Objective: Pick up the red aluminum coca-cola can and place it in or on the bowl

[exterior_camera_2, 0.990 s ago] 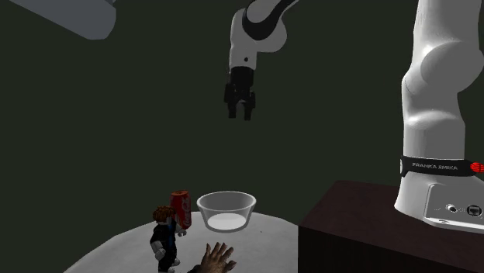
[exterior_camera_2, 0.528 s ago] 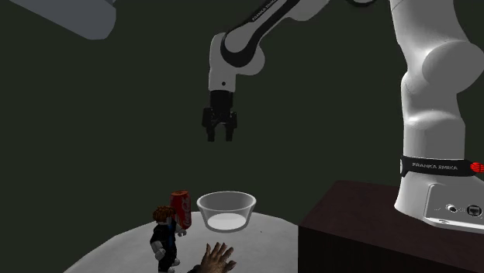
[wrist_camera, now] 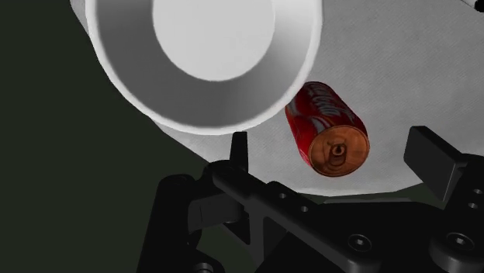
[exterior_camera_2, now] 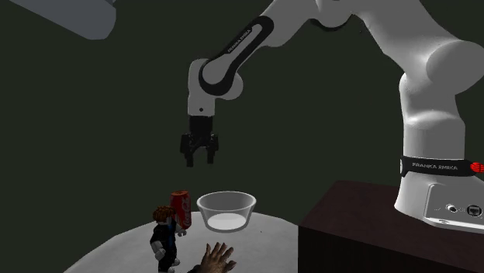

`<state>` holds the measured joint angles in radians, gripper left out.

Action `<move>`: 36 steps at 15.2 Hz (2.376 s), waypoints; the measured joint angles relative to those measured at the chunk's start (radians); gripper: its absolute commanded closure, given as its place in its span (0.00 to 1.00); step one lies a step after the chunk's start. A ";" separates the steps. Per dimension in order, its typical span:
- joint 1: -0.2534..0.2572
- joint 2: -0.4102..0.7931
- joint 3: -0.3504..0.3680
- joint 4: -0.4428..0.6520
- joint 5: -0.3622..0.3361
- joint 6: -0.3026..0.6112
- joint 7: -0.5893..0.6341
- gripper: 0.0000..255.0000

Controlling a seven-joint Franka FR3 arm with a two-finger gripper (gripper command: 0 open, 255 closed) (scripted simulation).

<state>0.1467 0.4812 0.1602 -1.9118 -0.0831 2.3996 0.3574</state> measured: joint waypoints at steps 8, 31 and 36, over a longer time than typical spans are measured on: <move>0.061 0.301 -0.029 0.299 -0.033 -0.012 0.056 0.00; 0.074 0.397 -0.039 0.355 -0.042 0.029 0.065 1.00; 0.072 0.374 -0.037 0.345 -0.040 0.015 0.063 1.00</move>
<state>0.2182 0.8553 0.1237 -1.5663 -0.1227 2.4147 0.4209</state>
